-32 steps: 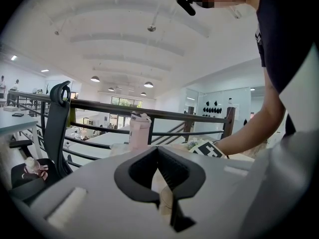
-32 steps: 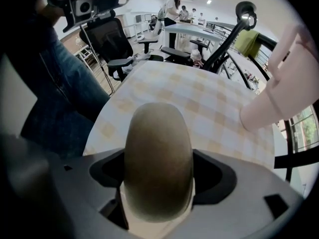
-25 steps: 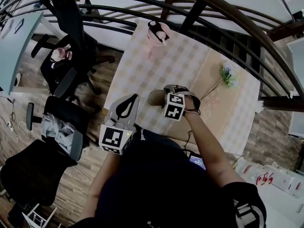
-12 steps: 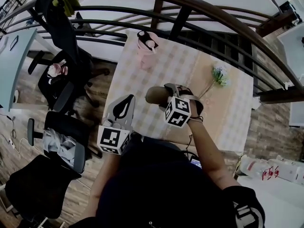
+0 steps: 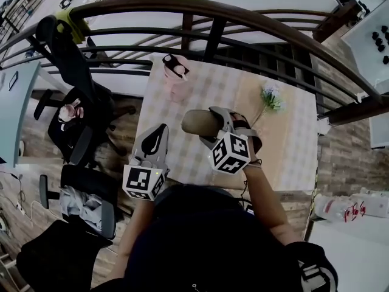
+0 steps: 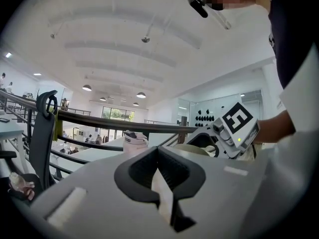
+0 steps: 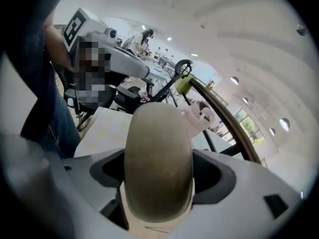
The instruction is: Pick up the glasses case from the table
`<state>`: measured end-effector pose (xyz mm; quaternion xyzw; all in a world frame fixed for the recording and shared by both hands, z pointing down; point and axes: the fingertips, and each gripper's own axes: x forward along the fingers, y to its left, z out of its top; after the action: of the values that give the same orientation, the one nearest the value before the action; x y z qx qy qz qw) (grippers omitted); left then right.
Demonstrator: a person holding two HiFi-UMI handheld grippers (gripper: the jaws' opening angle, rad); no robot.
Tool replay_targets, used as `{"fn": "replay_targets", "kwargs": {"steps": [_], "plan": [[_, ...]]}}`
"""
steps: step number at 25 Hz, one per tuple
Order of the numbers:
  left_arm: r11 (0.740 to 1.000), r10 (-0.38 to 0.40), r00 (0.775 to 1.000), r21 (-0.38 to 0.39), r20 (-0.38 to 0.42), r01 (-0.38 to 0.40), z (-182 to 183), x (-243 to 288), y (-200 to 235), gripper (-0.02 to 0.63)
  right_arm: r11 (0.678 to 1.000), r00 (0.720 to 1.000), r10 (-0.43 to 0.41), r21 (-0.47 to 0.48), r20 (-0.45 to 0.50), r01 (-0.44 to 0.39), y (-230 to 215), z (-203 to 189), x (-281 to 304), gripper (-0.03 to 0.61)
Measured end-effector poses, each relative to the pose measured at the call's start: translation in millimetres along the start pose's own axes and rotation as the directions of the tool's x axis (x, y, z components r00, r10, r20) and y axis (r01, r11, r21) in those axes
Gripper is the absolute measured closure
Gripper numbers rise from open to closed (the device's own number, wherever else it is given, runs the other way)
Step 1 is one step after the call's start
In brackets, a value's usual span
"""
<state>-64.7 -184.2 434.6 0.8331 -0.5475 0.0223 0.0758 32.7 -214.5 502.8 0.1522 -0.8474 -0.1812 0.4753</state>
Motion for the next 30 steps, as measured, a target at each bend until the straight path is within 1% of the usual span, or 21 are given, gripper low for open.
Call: {"fn": "replay_targets", "kwargs": {"steps": [7,14,17,20,23,25,28,30], "plan": [[1.000,-0.025,0.999,0.014,0.026,0.025,12.3,7.4,-2.8,0.606,0.992,0.992,-0.121,0.021,0.044,0.121,-23.2,12.9,-28.5,0.201],[0.999,-0.049,0.998,0.025,0.043,0.048,22.2,12.7,-6.8,0.606,0.971,0.968,-0.238,0.052,0.085,0.234,-41.5,19.7,-51.4,0.201],[0.998,-0.057,0.997,0.028,0.053,0.056,27.7,13.6,-9.5,0.606,0.956,0.951,-0.290,0.070,0.107,0.284,-49.5,22.3,-61.2,0.201],[0.998,-0.064,0.996,0.009,0.068,0.063,34.7,13.1,-10.7,0.606,0.939,0.931,-0.342,0.091,0.125,0.333,-57.8,24.7,-71.3,0.201],[0.998,-0.065,0.993,-0.017,0.094,0.067,45.9,12.7,-10.5,0.606,0.923,0.914,-0.380,0.116,0.141,0.366,-64.9,27.3,-80.7,0.201],[0.998,-0.066,0.992,-0.012,0.110,0.068,53.8,12.9,-11.4,0.606,0.912,0.902,-0.406,0.133,0.150,0.388,-70.1,28.5,-86.9,0.201],[0.998,-0.068,0.990,0.001,0.126,0.069,62.3,14.4,-12.0,0.606,0.887,0.876,-0.454,0.173,0.164,0.427,-79.0,28.9,-96.3,0.201],[0.998,-0.066,0.989,-0.008,0.132,0.068,66.0,16.1,-10.6,0.606,0.868,0.857,-0.485,0.212,0.175,0.448,-85.5,28.9,-103.2,0.201]]}}
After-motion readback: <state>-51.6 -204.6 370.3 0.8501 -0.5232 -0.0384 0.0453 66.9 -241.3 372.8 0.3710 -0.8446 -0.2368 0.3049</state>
